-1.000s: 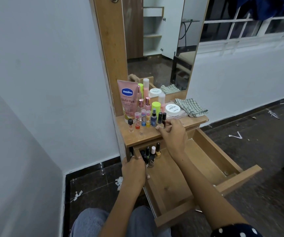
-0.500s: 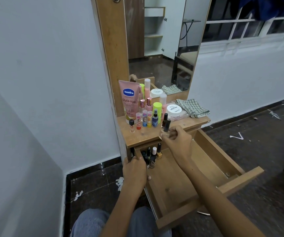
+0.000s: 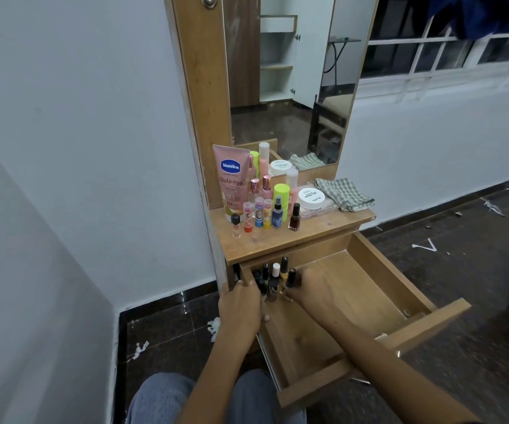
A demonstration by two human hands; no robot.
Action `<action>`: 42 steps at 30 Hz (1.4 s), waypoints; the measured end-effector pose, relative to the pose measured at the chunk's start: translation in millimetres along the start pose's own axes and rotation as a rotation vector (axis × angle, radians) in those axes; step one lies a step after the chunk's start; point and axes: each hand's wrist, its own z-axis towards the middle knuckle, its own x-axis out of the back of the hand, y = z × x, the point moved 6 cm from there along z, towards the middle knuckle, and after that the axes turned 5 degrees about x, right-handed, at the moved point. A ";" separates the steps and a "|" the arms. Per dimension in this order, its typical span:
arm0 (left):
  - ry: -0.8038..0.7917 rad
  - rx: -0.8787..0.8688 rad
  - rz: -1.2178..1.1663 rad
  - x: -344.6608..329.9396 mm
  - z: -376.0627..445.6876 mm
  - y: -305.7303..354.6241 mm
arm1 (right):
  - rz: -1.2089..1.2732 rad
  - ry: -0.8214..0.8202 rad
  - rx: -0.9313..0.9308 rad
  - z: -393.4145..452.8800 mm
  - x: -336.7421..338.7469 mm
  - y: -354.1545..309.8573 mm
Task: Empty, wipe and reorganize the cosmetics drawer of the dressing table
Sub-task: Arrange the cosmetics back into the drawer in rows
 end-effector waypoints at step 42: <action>0.037 -0.004 -0.036 0.7 -0.9 -1.3 | 0.206 0.328 0.067 2.7 65.2 6.2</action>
